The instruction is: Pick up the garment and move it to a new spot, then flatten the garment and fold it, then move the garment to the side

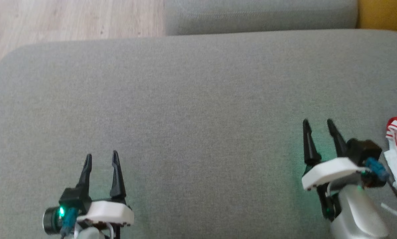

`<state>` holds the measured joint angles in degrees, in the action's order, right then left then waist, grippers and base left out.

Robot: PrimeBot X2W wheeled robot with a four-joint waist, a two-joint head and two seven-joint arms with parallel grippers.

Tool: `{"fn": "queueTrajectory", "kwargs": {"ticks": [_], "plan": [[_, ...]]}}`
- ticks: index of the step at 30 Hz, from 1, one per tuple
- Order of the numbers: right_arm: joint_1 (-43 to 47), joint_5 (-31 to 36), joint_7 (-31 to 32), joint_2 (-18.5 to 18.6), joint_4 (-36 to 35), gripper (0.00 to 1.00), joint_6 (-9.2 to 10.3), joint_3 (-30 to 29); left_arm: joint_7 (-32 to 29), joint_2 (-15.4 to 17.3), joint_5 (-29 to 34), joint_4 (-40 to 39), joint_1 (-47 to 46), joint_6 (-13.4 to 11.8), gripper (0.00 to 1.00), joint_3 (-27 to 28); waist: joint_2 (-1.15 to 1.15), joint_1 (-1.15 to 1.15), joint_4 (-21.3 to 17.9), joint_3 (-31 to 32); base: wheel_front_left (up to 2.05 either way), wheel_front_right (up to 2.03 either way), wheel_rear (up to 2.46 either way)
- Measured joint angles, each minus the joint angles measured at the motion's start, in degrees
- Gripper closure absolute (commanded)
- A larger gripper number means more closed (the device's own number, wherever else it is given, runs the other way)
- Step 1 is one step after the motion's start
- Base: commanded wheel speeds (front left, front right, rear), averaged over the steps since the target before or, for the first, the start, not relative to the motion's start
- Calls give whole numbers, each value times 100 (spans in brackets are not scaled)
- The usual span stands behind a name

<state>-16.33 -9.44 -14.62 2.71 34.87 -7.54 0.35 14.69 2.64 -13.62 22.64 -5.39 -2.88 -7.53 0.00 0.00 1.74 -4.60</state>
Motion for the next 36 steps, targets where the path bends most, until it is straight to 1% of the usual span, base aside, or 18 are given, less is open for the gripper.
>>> {"fn": "queueTrajectory", "kwargs": {"ticks": [4,8,15,16,24,36], "plan": [[215,-68,0,0,69,0,0,107,0,-1,0,92,169,93,0,36,0,0,-29,195,0,0,0],[374,-118,0,0,87,0,0,167,0,0,0,131,405,97,0,65,0,-1,-58,378,0,0,0],[471,-169,0,0,83,0,0,275,0,1,0,133,458,159,0,178,0,0,-74,540,0,0,0],[487,-176,0,0,83,100,0,279,0,1,0,135,462,190,100,182,0,0,-75,545,0,0,0],[1111,-241,49,-15,592,100,0,278,-58,-3,-63,654,778,189,100,178,0,0,-78,551,0,0,0],[1092,-1080,261,-15,337,100,0,172,-260,-4,-889,517,789,248,100,227,0,0,-89,538,0,0,0]]}}
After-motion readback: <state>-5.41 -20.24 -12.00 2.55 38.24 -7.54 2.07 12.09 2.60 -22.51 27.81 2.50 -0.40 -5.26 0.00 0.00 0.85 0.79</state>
